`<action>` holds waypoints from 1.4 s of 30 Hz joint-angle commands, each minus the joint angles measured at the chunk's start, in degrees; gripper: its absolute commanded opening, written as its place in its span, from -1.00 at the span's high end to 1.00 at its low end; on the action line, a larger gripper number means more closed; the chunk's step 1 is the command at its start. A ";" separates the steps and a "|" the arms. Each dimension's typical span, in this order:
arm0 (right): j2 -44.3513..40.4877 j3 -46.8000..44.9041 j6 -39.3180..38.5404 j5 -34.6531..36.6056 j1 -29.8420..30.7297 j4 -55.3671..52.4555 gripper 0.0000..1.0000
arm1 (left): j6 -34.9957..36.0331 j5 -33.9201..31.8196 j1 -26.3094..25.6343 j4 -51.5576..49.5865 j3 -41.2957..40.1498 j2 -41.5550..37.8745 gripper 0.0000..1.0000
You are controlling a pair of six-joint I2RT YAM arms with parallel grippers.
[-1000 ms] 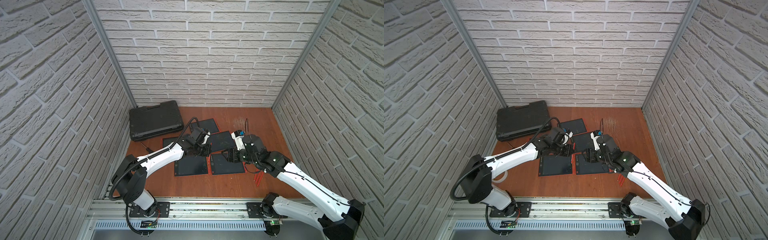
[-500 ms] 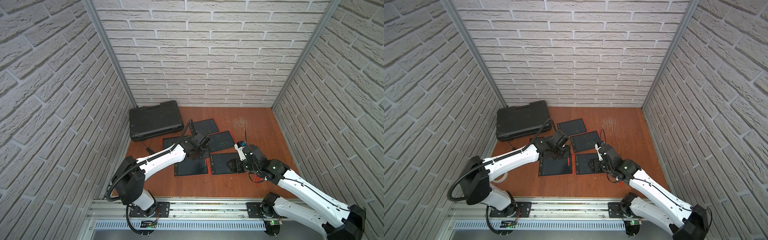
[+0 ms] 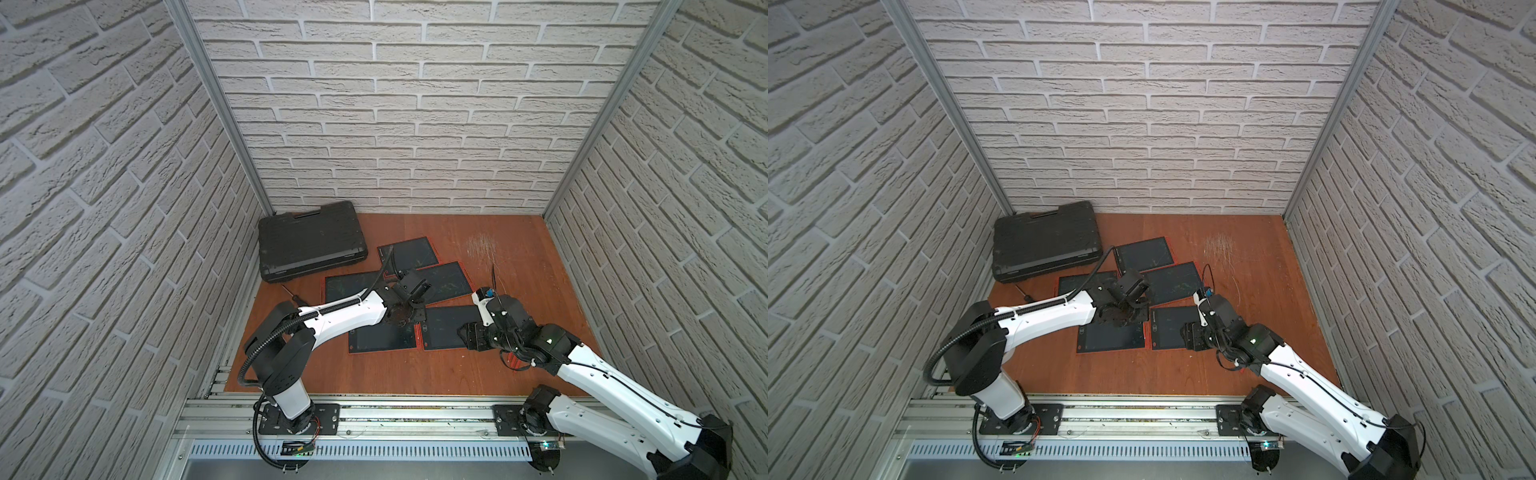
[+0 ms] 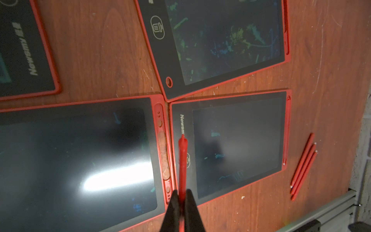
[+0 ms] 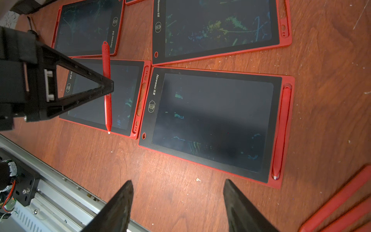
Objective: Place the stylus back onto the writing tablet
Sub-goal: Place the stylus on the writing tablet.
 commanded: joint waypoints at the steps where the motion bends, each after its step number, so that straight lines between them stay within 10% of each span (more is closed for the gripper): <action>1: 0.32 -0.80 0.30 1.11 0.40 1.32 -0.41 | -0.92 -0.19 -0.25 1.91 -0.35 1.47 0.99; 42: 4.93 -3.13 2.10 0.20 0.48 5.46 -0.37 | -0.23 2.23 1.67 4.58 -2.28 7.05 0.84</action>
